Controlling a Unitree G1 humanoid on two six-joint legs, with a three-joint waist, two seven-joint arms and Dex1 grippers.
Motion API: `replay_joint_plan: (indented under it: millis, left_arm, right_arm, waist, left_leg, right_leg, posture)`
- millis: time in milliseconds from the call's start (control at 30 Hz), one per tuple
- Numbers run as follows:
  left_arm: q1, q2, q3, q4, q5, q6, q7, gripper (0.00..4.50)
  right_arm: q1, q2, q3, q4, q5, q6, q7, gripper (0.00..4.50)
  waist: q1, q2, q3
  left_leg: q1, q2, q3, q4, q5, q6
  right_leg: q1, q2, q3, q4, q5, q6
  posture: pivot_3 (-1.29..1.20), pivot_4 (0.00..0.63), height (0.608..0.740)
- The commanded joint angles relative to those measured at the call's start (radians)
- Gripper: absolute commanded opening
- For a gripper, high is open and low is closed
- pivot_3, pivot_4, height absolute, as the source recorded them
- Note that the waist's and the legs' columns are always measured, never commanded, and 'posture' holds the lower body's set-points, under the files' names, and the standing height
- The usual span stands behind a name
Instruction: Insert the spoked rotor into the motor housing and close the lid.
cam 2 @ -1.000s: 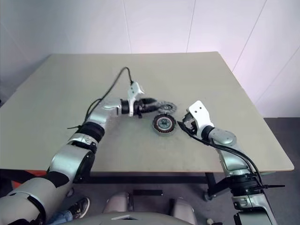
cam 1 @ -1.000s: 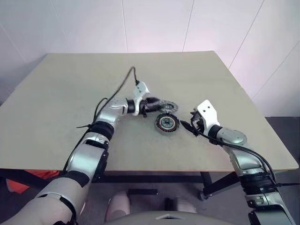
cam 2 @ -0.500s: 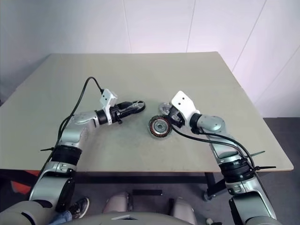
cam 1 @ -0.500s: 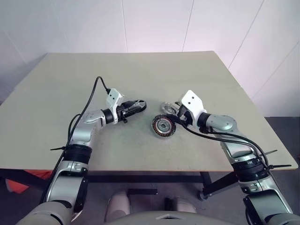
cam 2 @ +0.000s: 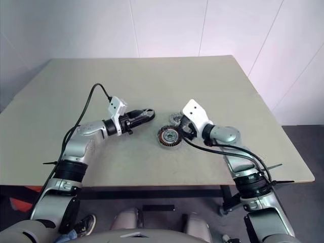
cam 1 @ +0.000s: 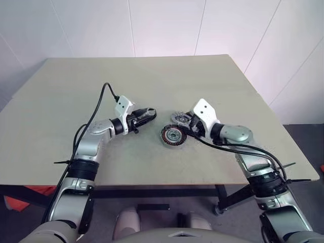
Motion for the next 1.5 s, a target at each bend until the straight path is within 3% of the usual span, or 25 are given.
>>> replay_joint_plan:
  millis: [33,233,633,967,1400,1500]
  left_arm:
    - [-0.011,0.009,0.006,-0.036,-0.016,0.002,0.012,2.13]
    - [0.021,0.022,0.012,-0.076,-0.019,0.023,0.036,2.13]
    - [0.079,0.037,0.014,-0.139,-0.037,0.045,0.074,2.13]
    - [0.101,0.049,0.014,-0.161,-0.041,0.049,0.083,2.13]
    - [0.131,0.066,0.014,-0.191,-0.041,0.054,0.097,2.13]
    - [0.143,0.069,0.015,-0.203,-0.041,0.056,0.1,2.18]
  right_arm:
    - [-0.054,0.059,-0.014,-0.03,0.032,0.1,-0.058,3.25]
    - [-0.135,0.108,-0.013,0.029,0.033,0.326,-0.121,3.25]
    - [-0.221,-0.045,0.113,-0.14,0.043,0.539,-0.025,3.25]
    - [-0.204,0.03,0.154,-0.084,0.026,0.585,-0.112,3.25]
    - [-0.21,0.043,0.17,0.016,0.017,0.53,-0.151,3.25]
    - [-0.211,0.048,0.17,0.013,0.019,0.533,-0.153,2.61]
  waist:
    - [0.0,0.0,0.0]
    - [0.0,0.0,0.0]
    - [0.0,0.0,0.0]
    - [0.001,0.0,0.0]
    - [0.001,0.0,0.0]
    - [0.001,0.0,0.0]
  left_leg:
    - [0.0,0.0,0.0,0.0,0.0,0.0]
    - [0.0,0.0,0.0,0.0,0.002,-0.004]
    - [0.001,0.001,-0.001,-0.001,0.003,-0.006]
    - [0.002,0.001,-0.001,-0.001,0.004,-0.007]
    - [0.002,0.0,-0.001,-0.001,0.005,-0.008]
    - [0.002,0.0,-0.001,-0.001,0.005,-0.009]
  right_leg:
    - [0.0,0.0,0.0,0.0,0.0,0.0]
    - [0.0,0.0,0.0,0.001,0.0,0.0]
    - [0.0,0.001,0.0,0.001,0.0,0.0]
    - [0.0,0.001,0.001,0.002,0.0,0.0]
    - [0.0,0.001,0.001,0.003,0.0,0.0]
    - [0.0,0.001,0.001,0.003,0.0,0.0]
  posture:
    - [0.0,0.0,0.74]
    - [0.0,0.0,0.74]
    - [0.0,0.0,0.74]
    - [0.0,0.0,0.74]
    - [0.0,0.0,0.74]
    - [0.0,0.0,0.74]
